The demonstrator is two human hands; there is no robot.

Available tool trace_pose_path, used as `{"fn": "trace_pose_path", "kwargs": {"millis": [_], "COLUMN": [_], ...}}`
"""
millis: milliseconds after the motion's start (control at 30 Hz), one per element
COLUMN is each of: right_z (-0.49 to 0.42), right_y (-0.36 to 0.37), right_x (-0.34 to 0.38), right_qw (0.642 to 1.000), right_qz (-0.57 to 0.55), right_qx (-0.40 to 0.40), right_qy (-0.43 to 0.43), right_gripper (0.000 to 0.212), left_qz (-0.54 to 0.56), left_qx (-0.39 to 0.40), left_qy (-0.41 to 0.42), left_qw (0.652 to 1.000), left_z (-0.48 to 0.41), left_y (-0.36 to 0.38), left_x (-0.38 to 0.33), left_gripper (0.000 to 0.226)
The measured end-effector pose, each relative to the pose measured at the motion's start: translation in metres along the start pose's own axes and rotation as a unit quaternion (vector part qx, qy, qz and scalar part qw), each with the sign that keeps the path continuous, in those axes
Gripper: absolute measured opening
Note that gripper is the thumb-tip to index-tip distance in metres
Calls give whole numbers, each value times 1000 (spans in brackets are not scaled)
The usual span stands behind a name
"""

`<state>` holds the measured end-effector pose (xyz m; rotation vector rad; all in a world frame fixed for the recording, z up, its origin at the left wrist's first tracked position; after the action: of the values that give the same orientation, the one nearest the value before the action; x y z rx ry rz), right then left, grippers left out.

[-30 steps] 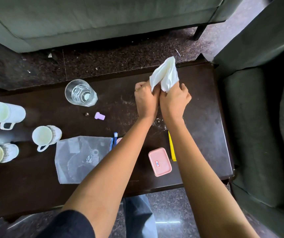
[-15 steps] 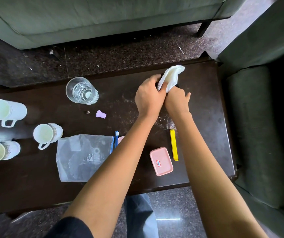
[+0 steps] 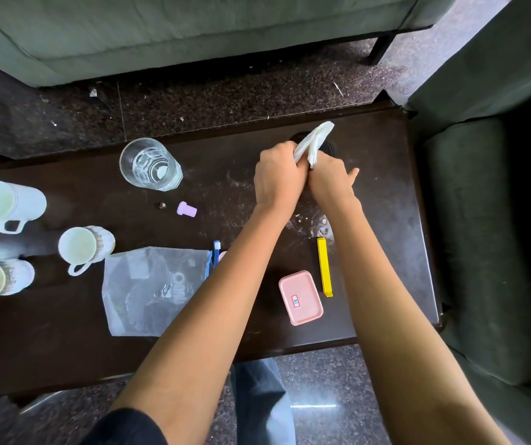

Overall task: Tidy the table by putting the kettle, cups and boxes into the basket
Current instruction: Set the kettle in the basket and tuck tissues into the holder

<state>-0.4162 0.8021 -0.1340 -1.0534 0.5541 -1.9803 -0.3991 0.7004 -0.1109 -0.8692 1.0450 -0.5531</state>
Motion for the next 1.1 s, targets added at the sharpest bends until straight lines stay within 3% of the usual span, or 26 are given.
{"fn": "trace_pose_path", "kwargs": {"millis": [100, 233, 333, 467, 633, 700, 767, 867, 1000, 1100], "right_z": [11, 21, 22, 21, 40, 55, 76, 104, 134, 147], "right_y": [-12, -24, -18, -7, -15, -27, -37, -38, -10, 26], "right_x": [6, 8, 9, 3, 2, 5, 12, 26, 67, 102], "right_qw": [999, 996, 998, 999, 982, 962, 941, 922, 913, 920], "right_qz": [-26, -54, -24, -1, -131, -155, -158, -198, -184, -188], "right_qx": [13, -23, -17, -34, -109, -183, -255, -297, -288, -228], "right_qy": [-18, -62, -56, -40, -84, -131, -155, -151, -225, -258], "right_gripper": [31, 6, 7, 21, 23, 34, 45, 48, 45, 41], "left_qz": [-7, -37, -35, -18, 31, 61, 91, 134, 156, 151], "left_qx": [0, -31, 0, 30, 25, -10, -46, -63, -68, -87], "left_qy": [-10, -15, -32, 5, 3, -3, -1, -15, -52, -84], "left_qw": [1000, 999, 999, 999, 999, 998, 995, 989, 984, 981], "left_z": [1, 9, 10, 14, 26, 32, 40, 47, 53, 59], "left_y": [-9, -16, -7, -3, -9, -21, -37, -53, -77, -107], "left_x": [-3, -4, 1, 0, 13, 21, 29, 53, 99, 142], "left_gripper": [24, 24, 24, 32, 45, 48, 43, 33, 31, 31]}}
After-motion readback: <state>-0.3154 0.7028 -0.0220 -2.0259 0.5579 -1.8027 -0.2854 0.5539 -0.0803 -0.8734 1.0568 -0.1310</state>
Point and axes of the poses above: each hand's wrist, its own z-axis away from the middle knuckle, its own y-axis out of the palm, x = y × z, the point moved 6 cm from there along -z, towards the middle knuckle, and after that the axes turned 8 degrees about -z, right-handed, at the moved point
